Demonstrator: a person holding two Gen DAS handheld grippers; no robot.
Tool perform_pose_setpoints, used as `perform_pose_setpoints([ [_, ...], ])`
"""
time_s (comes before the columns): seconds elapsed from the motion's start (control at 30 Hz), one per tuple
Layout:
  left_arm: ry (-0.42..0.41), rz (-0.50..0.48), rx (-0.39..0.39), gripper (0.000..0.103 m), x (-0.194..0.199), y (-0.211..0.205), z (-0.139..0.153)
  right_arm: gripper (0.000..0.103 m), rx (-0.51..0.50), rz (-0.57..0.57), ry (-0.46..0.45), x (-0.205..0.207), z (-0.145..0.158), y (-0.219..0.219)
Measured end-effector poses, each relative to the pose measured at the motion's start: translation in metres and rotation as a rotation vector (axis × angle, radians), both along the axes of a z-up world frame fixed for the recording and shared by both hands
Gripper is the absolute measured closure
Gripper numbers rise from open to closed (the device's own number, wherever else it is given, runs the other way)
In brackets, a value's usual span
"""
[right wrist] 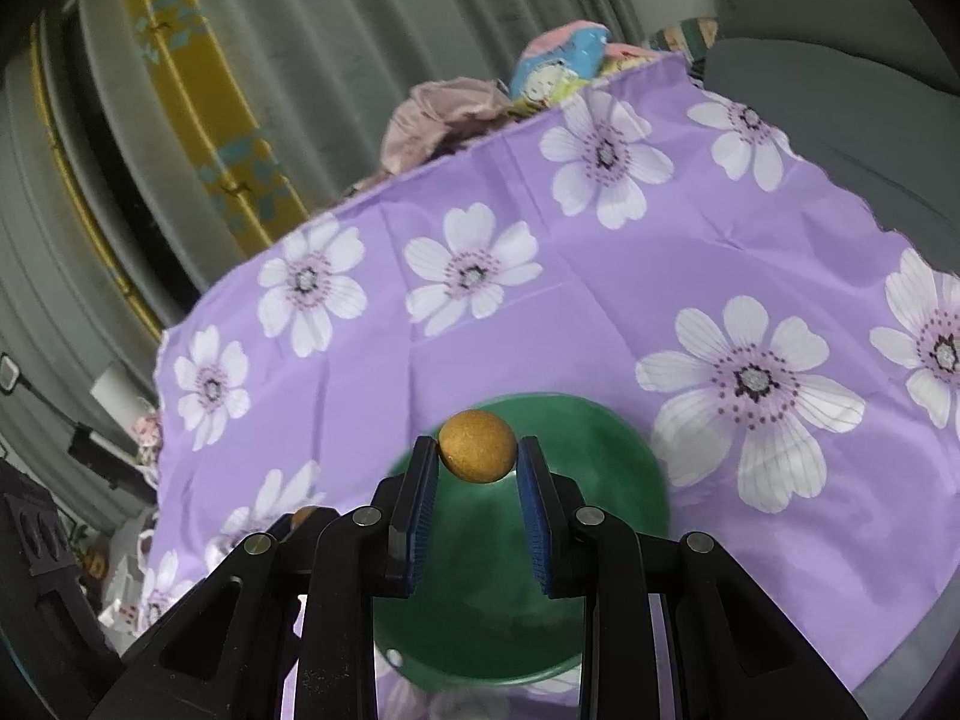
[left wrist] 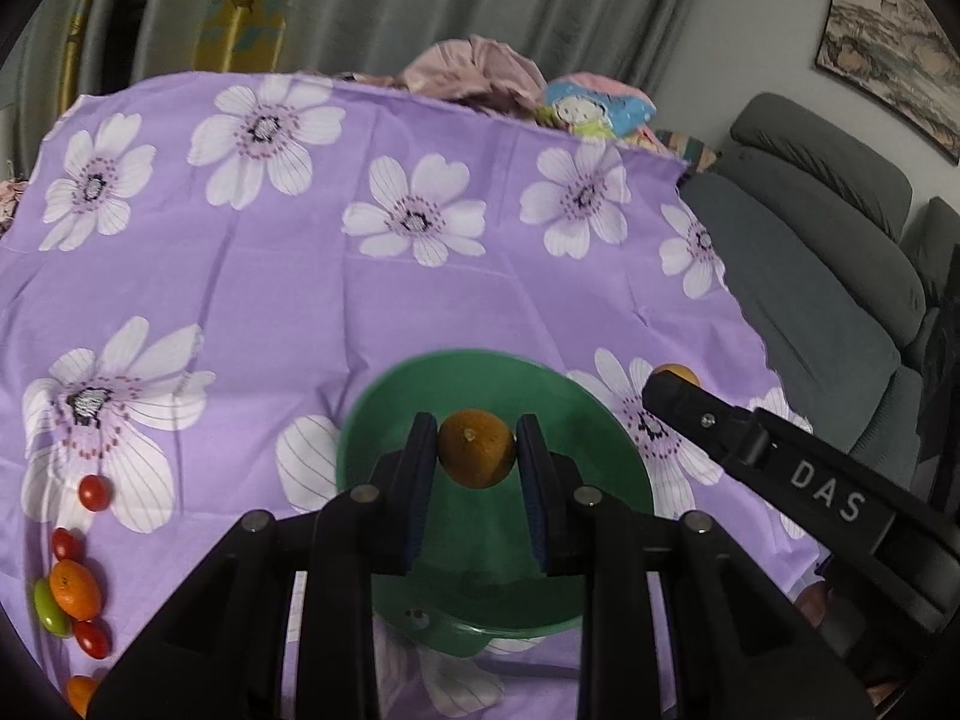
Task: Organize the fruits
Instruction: 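Carry both fruits over the green bowl and lower them inside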
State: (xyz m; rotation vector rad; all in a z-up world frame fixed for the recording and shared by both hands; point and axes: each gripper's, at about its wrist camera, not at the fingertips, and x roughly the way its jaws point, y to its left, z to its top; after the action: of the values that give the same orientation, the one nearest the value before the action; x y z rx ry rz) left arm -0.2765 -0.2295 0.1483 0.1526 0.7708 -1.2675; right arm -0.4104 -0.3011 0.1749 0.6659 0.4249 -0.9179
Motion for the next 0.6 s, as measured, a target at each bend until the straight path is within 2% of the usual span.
perform_pose_setpoints([
  [0.3, 0.062, -0.040, 0.083, 0.076, 0.001, -0.021, -0.026, 0.075, 0.071, -0.010, 0.048, 0.002, -0.020, -0.017],
  [0.6, 0.113, -0.027, 0.172, 0.076, 0.010, -0.036, -0.055, 0.075, 0.122, -0.005, 0.098, 0.013, -0.037, -0.027],
])
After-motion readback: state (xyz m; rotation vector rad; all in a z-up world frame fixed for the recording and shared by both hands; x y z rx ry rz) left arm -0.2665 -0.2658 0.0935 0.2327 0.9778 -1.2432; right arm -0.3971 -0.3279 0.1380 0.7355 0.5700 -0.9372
